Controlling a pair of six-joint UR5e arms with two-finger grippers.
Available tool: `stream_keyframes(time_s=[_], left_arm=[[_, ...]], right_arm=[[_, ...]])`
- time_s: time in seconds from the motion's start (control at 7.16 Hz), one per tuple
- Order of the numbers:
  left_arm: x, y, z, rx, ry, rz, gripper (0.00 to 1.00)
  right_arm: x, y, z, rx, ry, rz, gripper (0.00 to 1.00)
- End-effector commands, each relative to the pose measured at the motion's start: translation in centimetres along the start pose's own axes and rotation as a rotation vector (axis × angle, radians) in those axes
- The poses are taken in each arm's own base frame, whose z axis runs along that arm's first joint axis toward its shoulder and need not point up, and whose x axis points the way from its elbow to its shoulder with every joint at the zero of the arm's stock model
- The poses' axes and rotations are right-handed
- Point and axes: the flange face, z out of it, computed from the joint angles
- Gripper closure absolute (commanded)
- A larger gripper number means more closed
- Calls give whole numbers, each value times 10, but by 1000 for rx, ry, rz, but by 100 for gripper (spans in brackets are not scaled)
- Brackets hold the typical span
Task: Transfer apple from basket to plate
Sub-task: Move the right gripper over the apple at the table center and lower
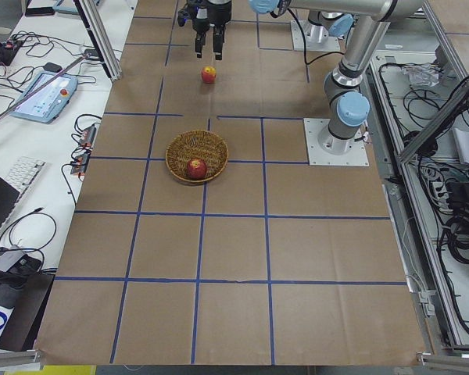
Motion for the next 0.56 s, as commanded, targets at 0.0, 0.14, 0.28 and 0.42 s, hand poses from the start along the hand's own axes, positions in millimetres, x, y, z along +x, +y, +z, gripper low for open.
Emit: stream_keyframes(time_s=[0.0, 0.14, 0.28, 0.42], left_arm=[[0, -1, 2, -3, 0, 2, 1], [0, -3, 3, -5, 1, 2, 1], [0, -4, 5, -8, 1, 2, 1], [0, -5, 6, -9, 1, 3, 1]], right_arm=[[-9, 10, 41, -14, 7, -18, 0], [-6, 17, 52, -38, 17, -25, 0], [-2, 22, 61, -55, 25, -21, 0], [-2, 22, 65, -60, 28, -20, 0]])
